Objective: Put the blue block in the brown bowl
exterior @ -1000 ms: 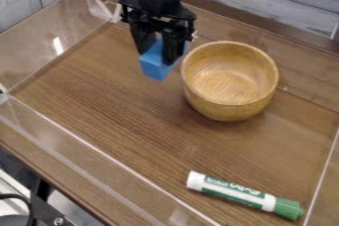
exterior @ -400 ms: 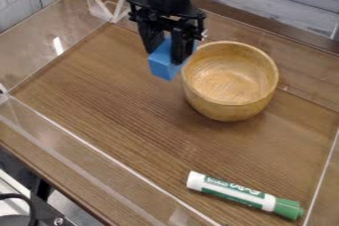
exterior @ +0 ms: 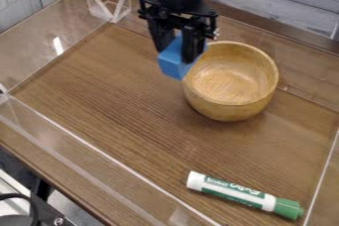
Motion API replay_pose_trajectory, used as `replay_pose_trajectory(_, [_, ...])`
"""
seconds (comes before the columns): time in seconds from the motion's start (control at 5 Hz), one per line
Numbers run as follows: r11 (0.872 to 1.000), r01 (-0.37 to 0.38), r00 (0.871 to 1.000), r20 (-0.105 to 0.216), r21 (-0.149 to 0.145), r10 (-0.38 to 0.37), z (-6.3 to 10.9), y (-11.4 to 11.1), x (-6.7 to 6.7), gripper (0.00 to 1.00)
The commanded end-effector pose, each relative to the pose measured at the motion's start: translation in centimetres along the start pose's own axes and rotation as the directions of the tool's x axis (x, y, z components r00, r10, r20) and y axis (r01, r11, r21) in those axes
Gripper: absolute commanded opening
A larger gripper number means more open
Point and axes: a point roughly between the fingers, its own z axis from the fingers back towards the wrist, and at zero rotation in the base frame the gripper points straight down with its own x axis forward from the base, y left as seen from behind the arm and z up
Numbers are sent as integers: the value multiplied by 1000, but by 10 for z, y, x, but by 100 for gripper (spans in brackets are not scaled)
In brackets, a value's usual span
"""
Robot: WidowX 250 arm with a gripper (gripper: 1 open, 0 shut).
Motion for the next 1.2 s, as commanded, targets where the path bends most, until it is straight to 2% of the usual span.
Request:
replay_pose_trajectory(0.0, [1000, 18, 997, 78, 13, -19, 20, -11, 7, 0])
replay_pose_trajectory(1.0, [997, 70, 991, 113, 21, -72, 15, -47, 11, 0])
